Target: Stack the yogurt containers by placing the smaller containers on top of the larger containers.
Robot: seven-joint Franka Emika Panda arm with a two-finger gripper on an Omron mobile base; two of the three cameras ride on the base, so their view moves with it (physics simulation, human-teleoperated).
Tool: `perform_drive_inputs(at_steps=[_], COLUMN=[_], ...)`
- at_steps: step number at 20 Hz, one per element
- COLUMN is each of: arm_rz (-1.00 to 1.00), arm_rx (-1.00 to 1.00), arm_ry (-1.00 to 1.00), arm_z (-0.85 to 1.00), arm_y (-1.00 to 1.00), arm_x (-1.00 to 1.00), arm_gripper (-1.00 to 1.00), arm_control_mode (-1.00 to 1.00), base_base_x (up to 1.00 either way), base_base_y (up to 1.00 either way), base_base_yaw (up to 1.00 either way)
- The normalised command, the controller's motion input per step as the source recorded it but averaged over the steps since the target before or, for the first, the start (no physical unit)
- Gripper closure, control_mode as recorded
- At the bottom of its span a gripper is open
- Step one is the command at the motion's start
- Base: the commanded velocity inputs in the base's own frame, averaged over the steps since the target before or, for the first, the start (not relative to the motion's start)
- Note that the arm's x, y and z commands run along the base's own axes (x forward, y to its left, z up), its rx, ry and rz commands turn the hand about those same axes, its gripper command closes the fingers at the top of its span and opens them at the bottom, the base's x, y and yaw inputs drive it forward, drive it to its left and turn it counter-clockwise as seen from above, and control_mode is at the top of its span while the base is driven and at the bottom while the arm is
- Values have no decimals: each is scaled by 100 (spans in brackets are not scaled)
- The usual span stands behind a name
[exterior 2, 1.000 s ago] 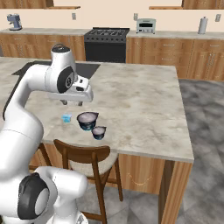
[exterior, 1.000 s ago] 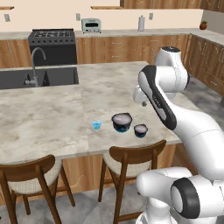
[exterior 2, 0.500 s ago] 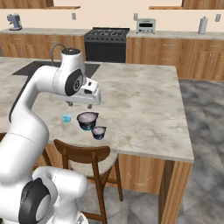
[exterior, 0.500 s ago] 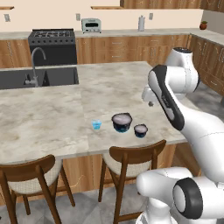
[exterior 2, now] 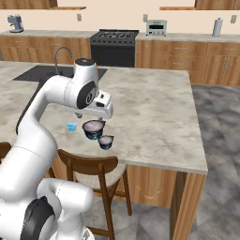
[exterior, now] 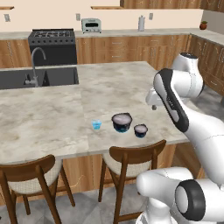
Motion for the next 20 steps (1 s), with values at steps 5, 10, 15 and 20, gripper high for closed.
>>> perform_drive_inputs(at_steps=[5, 10, 15, 20], arm_rz=[0, -3, -3, -3], arm_rx=[4, 2, 0, 0], arm_ry=[0, -3, -9, -9], arm_z=[-32, -36, -28, -33], arm_y=[-23, -20, -12, -4], arm_x=[0, 6, 23, 30], arm_gripper=[-100, -100, -100, -100], arm_control_mode=[-100, -100, -100, -100], base_base_x=[0, 0, 0, 0], base_base_y=[0, 0, 0, 0], base_base_yaw=[0, 0, 0, 0])
